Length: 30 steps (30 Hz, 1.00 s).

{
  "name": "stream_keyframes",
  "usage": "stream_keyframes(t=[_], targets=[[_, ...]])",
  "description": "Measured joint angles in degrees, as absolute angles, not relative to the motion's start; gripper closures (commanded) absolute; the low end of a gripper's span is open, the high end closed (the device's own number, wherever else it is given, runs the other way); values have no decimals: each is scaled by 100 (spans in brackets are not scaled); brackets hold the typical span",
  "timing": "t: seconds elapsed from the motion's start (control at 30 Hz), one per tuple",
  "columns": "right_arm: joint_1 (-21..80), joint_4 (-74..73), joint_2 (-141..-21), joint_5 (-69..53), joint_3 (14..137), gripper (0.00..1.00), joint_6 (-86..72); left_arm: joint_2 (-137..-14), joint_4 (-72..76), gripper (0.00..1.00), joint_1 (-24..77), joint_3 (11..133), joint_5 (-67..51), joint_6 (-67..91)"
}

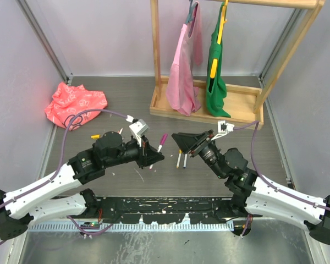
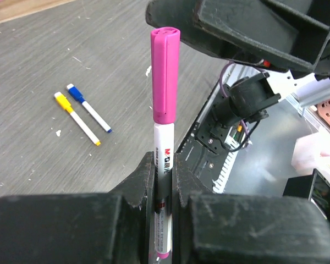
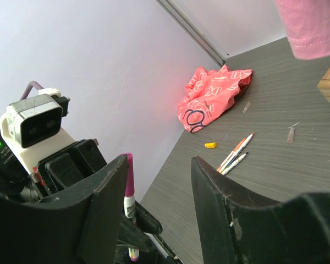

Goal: Insert the pens into the pen caps
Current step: Press the pen cap onto the pen.

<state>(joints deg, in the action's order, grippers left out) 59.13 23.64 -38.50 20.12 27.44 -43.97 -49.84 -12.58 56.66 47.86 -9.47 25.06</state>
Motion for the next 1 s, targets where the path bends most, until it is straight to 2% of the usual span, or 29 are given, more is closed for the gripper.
stream_keyframes(t=[0.5,1.0], targets=[[5889,2600,-4429,1970,2943,46,-4362,-5155,-1238,100,5662,4786,-1253,2515],[5870,2646,-4445,1951,2947,47,-4359,-5201,-1188,100,5662,4786,-1350,2609]])
